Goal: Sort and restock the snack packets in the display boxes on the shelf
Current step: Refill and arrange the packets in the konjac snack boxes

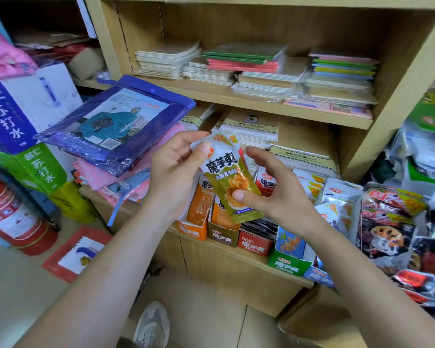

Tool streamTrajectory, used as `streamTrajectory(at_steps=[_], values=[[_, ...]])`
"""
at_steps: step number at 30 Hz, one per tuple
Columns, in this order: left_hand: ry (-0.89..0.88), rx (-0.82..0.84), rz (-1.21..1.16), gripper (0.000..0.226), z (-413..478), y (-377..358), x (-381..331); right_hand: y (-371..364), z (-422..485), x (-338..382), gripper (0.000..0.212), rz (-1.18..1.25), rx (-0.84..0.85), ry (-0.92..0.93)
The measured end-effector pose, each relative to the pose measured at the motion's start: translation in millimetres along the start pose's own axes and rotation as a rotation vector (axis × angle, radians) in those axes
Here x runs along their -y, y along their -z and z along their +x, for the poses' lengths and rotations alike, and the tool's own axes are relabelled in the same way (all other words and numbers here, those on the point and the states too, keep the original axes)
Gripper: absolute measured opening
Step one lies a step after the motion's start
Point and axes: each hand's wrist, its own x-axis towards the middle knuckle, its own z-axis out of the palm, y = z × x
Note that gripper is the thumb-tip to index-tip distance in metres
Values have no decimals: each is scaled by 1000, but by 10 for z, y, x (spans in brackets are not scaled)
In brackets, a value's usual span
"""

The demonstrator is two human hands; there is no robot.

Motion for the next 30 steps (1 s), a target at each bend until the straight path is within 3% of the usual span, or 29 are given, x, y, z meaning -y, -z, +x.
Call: streamTrajectory(at_steps=[4,8,12,15,18,21,24,27,30], values=[[84,38,-149,15,52,-59,52,98,14,1,62,45,-37,44],[131,21,-65,21,75,-69,174,193,42,-120,22,113,-72,-23],[159,48,52,21,108,-76,220,253,20,-188,16,162,-82,-66],[94,51,258,23,231,112,265,324,15,-281,19,168,-160,-83],[-41,46,613,23,396,438,469,415,-7,-409,25,218,-239,-108],[-166,259,1096,35,463,613,766,481,-51,-492,29,222,-283,-130],[-129,461,1468,53,409,558,942,471,-81,-554,26,224,-325,-158],[-116,503,1605,65,436,512,1051,403,-99,-585,25,217,-331,-182],[-110,456,1570,60,501,499,1056,334,-100,-582,28,199,-322,-166]])
